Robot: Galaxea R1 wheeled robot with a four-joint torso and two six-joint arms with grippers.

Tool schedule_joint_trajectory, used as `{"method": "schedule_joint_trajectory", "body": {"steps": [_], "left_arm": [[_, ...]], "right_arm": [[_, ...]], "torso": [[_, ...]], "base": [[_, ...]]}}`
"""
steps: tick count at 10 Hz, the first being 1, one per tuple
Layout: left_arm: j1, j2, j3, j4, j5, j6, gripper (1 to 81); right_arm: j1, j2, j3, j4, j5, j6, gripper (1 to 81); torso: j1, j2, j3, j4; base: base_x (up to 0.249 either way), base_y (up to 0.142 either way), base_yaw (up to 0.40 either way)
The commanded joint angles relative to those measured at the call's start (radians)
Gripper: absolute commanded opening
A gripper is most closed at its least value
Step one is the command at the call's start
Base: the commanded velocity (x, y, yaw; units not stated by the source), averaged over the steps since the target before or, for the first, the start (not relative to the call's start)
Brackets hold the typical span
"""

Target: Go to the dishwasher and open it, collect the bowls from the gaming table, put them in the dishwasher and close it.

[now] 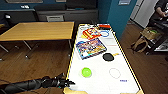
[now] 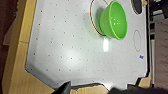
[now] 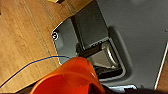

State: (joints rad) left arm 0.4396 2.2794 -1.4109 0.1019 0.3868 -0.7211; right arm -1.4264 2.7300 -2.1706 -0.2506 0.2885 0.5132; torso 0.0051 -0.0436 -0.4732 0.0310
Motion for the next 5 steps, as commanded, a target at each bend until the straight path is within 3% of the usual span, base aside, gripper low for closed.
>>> {"method": "schedule_joint_trajectory", "body": {"steps": [1,3,5], "left_arm": [[-0.166,0.062,-0.059,-0.005,0.072,-0.046,81.1],[-0.172,0.127,-0.121,-0.005,0.087,-0.089,81.1],[-0.183,0.177,-0.158,-0.004,0.089,-0.104,81.1]], "right_arm": [[0.02,0.001,0.002,-0.022,-0.065,0.001,1.0],[0.023,0.018,-0.015,-0.022,-0.078,0.001,1.0],[0.028,0.027,-0.032,-0.022,-0.084,0.001,1.0]], "torso": [[0.0,0.0,0.0,0.0],[0.0,0.0,0.0,0.0],[0.0,0.0,0.0,0.0]], "base": [[0.0,0.0,0.0],[0.0,0.0,0.0],[0.0,0.0,0.0]]}}
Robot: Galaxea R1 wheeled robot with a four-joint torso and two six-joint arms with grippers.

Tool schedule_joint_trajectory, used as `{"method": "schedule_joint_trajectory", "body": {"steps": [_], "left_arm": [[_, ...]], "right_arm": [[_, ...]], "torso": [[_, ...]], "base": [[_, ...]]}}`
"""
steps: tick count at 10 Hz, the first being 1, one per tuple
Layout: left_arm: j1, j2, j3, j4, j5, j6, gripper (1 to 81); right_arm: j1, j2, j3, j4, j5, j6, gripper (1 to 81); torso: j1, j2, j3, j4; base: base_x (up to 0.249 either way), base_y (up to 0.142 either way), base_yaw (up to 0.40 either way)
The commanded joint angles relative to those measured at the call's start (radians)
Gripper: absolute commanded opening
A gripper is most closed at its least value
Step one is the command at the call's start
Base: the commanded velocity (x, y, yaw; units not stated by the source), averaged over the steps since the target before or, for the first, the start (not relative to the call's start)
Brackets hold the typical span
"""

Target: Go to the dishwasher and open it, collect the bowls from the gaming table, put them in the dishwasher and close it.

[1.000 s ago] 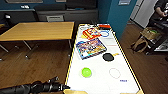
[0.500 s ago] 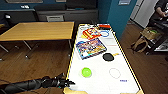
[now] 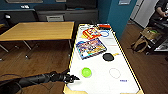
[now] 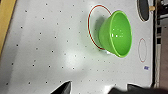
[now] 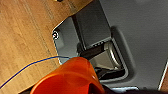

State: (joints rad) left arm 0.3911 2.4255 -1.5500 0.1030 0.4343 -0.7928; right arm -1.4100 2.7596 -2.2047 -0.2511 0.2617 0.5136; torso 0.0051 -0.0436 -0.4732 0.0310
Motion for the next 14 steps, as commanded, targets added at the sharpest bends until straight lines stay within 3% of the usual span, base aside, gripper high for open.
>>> {"method": "schedule_joint_trajectory", "body": {"steps": [1,3,6,8,14], "left_arm": [[-0.136,0.057,-0.048,-0.006,0.043,-0.036,81.1],[-0.137,0.104,-0.116,-0.005,0.043,-0.055,81.1],[-0.152,0.17,-0.203,-0.006,0.044,-0.112,81.1],[-0.172,0.215,-0.242,-0.005,0.093,-0.121,81.1],[-0.223,0.305,-0.303,-0.003,0.127,-0.134,81.1]], "right_arm": [[0.015,0.002,0.002,-0.022,-0.065,0.0,1.0],[0.024,0.011,-0.003,-0.024,-0.075,0.0,1.0],[0.035,0.024,-0.004,-0.024,-0.088,0.0,1.0],[0.035,0.027,-0.007,-0.024,-0.088,0.0,1.0],[0.03,0.03,-0.016,-0.025,-0.087,-0.007,1.0]], "torso": [[0.0,0.0,0.0,0.0],[0.0,0.0,0.0,0.0],[0.0,0.0,0.0,0.0],[0.0,0.0,0.0,0.0],[0.0,0.0,0.0,0.0]], "base": [[0.0,0.0,0.0],[0.0,0.0,0.0],[0.0,0.0,0.0],[0.0,0.0,0.0],[0.0,0.0,0.0]]}}
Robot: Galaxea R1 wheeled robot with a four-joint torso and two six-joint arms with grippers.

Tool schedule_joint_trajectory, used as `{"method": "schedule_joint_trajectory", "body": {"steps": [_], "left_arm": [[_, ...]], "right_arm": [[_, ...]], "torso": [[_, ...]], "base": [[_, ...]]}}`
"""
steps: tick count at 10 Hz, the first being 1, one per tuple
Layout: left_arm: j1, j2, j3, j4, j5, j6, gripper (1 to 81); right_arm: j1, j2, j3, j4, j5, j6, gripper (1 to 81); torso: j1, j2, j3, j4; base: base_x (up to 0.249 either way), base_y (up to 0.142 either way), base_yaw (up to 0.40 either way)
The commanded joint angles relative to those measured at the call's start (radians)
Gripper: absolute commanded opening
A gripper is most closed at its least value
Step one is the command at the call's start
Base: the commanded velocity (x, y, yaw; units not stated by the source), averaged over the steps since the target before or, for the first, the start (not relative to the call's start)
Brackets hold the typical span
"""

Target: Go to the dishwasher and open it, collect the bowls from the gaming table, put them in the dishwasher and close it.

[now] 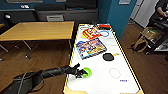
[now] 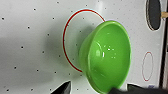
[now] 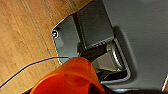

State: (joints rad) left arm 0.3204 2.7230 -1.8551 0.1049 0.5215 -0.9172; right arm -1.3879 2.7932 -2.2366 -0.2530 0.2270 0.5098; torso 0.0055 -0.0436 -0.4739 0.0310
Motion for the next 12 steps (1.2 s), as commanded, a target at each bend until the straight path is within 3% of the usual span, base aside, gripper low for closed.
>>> {"method": "schedule_joint_trajectory", "body": {"steps": [1,2,4,5,11,12], "left_arm": [[-0.152,0.021,-0.018,-0.007,0.04,-0.009,81.1],[-0.152,0.034,-0.035,-0.008,0.046,-0.011,81.1],[-0.149,0.043,-0.045,-0.001,0.054,-0.06,81.1],[-0.146,0.051,-0.05,0.005,0.052,-0.068,81.1],[-0.06,0.086,-0.11,0.009,0.049,-0.06,81.1],[-0.05,0.095,-0.105,0.047,0.055,-0.06,1.0]], "right_arm": [[0.008,-0.002,0.016,-0.023,-0.052,-0.004,1.0],[0.009,-0.001,0.016,-0.023,-0.052,-0.004,1.0],[0.009,0.001,0.016,-0.023,-0.052,-0.004,1.0],[0.009,0.001,0.016,-0.023,-0.052,-0.004,1.0],[0.012,-0.001,0.014,-0.02,-0.052,-0.004,1.0],[0.014,-0.001,0.013,-0.02,-0.052,-0.004,1.0]], "torso": [[0.0,0.0,0.0,0.0],[0.0,0.0,0.0,0.0],[0.0,0.0,0.0,0.0],[0.0,0.0,0.0,0.0],[0.0,0.0,0.0,0.0],[0.0,0.0,0.0,0.0]], "base": [[0.0,0.0,0.0],[0.0,0.0,0.0],[0.0,0.0,0.0],[0.0,0.0,0.0],[0.0,0.0,0.0],[0.0,0.0,0.0]]}}
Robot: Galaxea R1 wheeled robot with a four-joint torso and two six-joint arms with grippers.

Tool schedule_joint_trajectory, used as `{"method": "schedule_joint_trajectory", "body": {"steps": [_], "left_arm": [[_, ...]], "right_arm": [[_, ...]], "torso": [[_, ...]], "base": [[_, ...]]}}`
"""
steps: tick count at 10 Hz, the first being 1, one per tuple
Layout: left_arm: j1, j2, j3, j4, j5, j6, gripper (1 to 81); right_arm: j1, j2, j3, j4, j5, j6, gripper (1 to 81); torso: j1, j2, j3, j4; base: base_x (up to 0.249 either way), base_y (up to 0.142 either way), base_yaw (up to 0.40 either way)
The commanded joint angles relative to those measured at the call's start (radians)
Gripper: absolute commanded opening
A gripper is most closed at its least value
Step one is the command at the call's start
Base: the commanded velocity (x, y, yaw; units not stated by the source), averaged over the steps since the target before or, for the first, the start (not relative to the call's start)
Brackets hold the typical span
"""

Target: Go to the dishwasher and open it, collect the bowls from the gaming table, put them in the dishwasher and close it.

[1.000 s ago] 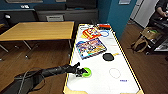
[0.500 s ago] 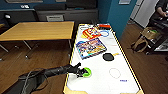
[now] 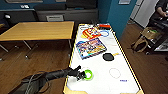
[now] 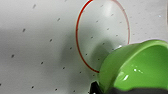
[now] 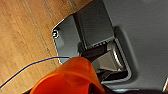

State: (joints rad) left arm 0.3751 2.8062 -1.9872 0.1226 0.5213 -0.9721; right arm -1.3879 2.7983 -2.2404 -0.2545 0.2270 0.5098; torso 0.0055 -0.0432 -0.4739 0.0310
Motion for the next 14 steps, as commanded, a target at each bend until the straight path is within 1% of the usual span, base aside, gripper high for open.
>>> {"method": "schedule_joint_trajectory", "body": {"steps": [1,4,5,6,7,9,10,12,13,14], "left_arm": [[-0.094,0.006,0.034,0.071,0.057,-0.01,1.0],[-0.1,-0.043,0.102,0.077,0.046,-0.005,1.0],[-0.124,-0.072,0.17,0.077,0.045,-0.004,1.0],[-0.153,-0.115,0.265,0.077,0.045,0.0,1.0],[-0.173,-0.169,0.374,0.097,0.043,0.004,1.0],[-0.173,-0.28,0.578,0.167,0.032,0.006,1.0],[-0.155,-0.352,0.676,0.205,0.034,0.004,1.0],[-0.108,-0.495,0.83,0.279,0.032,0.003,1.0],[-0.072,-0.563,0.89,0.319,0.031,0.001,1.0],[-0.026,-0.641,0.959,0.371,0.031,0.001,1.0]], "right_arm": [[0.016,-0.004,0.013,-0.017,-0.052,-0.001,1.0],[0.019,-0.003,0.001,-0.017,-0.052,0.003,1.0],[0.017,0.0,-0.005,-0.017,-0.054,0.003,1.0],[0.014,-0.001,-0.005,-0.017,-0.054,0.004,1.0],[0.012,-0.004,-0.005,-0.017,-0.054,0.004,1.0],[0.009,-0.013,-0.005,-0.016,-0.054,0.006,1.0],[0.005,-0.02,-0.005,-0.019,-0.054,0.004,1.0],[-0.004,-0.035,-0.005,-0.023,-0.054,0.0,1.0],[-0.014,-0.043,-0.005,-0.023,-0.054,-0.004,1.0],[-0.024,-0.055,-0.005,-0.023,-0.052,-0.004,1.0]], "torso": [[0.0,0.0,0.0,0.0],[0.0,0.0,0.0,0.0],[0.0,0.0,0.0,0.0],[0.0,0.0,0.0,0.0],[0.0,0.0,0.0,0.0],[0.0,0.0,0.0,0.0],[0.0,0.0,0.0,0.0],[0.0,0.0,0.0,0.0],[0.0,0.0,0.0,0.0],[0.0,0.0,0.0,0.0]], "base": [[0.0,0.0,0.0],[0.0,0.0,0.0],[0.0,0.0,0.0],[0.0,0.0,0.0],[0.0,0.0,0.0],[0.0,0.0,0.0],[0.0,0.0,0.0],[0.0,0.0,0.0],[0.0,0.0,0.0],[0.0,0.0,0.0]]}}
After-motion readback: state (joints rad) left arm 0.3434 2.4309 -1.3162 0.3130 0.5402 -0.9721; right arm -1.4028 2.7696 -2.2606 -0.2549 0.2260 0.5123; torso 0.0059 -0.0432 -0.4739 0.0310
